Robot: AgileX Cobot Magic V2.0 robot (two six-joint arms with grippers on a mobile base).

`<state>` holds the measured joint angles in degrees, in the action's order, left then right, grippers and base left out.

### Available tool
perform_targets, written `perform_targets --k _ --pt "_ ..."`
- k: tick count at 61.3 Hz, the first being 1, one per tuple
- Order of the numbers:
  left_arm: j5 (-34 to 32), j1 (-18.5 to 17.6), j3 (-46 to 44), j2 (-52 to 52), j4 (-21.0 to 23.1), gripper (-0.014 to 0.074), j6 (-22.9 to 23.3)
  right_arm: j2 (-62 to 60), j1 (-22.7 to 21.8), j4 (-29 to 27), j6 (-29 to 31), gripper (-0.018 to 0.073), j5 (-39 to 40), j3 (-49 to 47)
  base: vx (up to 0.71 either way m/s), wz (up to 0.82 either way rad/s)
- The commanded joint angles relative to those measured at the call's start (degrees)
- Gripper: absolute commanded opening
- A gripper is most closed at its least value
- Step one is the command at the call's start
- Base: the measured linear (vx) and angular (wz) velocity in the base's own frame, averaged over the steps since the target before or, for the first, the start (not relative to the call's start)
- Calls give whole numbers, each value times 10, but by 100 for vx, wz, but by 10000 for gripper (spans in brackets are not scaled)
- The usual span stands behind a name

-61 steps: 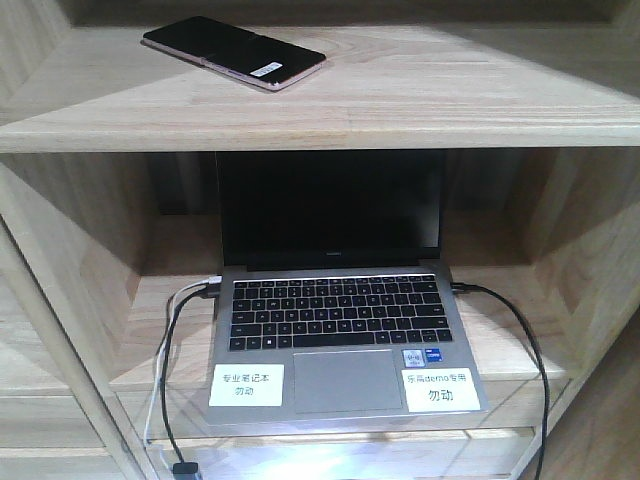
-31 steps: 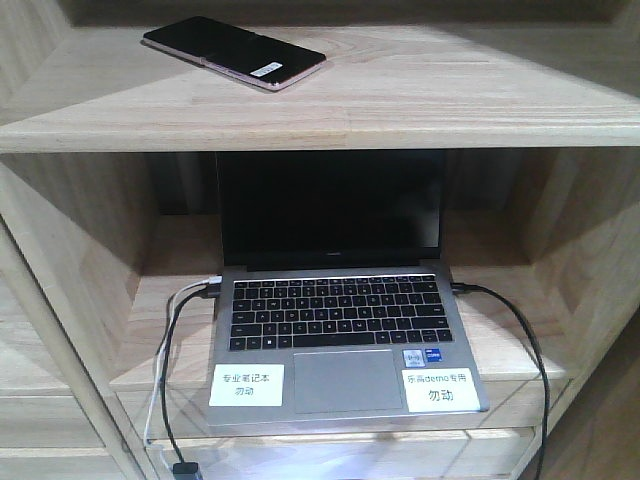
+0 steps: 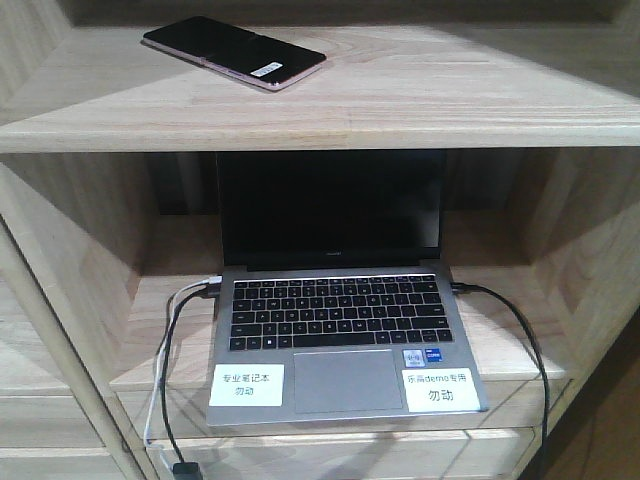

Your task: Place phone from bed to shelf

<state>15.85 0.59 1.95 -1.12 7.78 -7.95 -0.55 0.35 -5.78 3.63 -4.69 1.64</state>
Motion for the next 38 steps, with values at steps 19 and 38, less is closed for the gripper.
perform_targets --k 19,38 --pt "-42 -2 1 -3 6 1 2 -5 -3 7 0 -4 47 4 0 0" --pt "-42 -2 1 -3 6 1 2 -5 -3 7 0 -4 47 4 0 0"
